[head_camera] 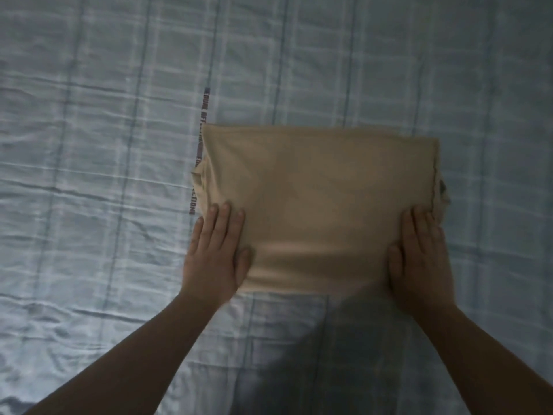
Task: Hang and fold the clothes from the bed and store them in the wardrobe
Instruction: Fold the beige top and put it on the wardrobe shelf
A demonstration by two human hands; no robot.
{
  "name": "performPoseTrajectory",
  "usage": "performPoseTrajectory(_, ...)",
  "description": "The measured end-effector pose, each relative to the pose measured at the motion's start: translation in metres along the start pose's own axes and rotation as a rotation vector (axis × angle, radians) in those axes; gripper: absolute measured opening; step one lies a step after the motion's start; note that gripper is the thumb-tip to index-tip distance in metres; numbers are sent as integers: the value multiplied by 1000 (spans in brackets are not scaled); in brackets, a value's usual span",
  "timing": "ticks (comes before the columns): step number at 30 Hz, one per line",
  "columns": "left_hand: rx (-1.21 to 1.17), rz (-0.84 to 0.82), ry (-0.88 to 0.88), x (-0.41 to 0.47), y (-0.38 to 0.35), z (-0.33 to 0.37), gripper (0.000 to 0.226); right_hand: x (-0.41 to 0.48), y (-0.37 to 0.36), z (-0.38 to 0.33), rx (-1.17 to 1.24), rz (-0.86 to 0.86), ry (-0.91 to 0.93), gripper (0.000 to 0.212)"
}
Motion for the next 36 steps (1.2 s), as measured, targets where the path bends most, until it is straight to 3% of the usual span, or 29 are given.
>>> performPoseTrajectory(4, 27, -19, 35, -1, 6, 5, 64, 2, 4, -1, 72, 35, 1, 61)
performPoseTrajectory(7, 12, 7, 63, -1, 26, 13, 63, -3, 17, 2, 259, 87, -23, 57)
performPoseTrajectory(12, -150, 129, -204, 31, 65, 73, 44, -25, 40, 17, 416, 232, -179, 40)
performPoseTrajectory(15, -205, 78, -307, 73, 72, 132, 32, -38, 30, 30, 580, 162, -512, 22)
performPoseTrajectory(17, -199, -16, -275, 104, 69, 173, 27, -45, 26, 33, 670, 91, -634, 9)
performPoseTrajectory(20, -298, -172, -145, 150, 67, 230, 26, -47, 29, 32, 723, -8, -679, 8)
performPoseTrajectory(23, -191, -108, -115, 187, 79, 267, 26, -46, 27, 32, 710, -108, -671, 18)
performPoseTrajectory(27, -68, -211, -47, 209, 77, 262, 21, -40, 31, 38, 708, -225, -703, 14)
performPoseTrajectory(29, -97, -221, -31, 205, 73, 249, 12, -34, 40, 41, 648, -183, -688, 14)
performPoseTrajectory(31, -190, -262, 9, 199, 64, 236, 12, -27, 50, 43, 611, -79, -638, 21)
performPoseTrajectory(33, -414, -376, 64, 194, 63, 231, 19, -20, 52, 43, 629, -89, -638, 17)
performPoseTrajectory(36, -1246, -731, 422, 194, 71, 241, 32, -20, 45, 40, 570, -155, -632, 15)
Point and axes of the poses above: each hand's wrist, its own x-axis towards the middle knuckle, its own y-axis out of the back of the hand, z = x × y, the point moved 3 cm from there along x, towards the middle knuckle, and after that the axes turned 7 degrees about -z, right-handed, at the moved point
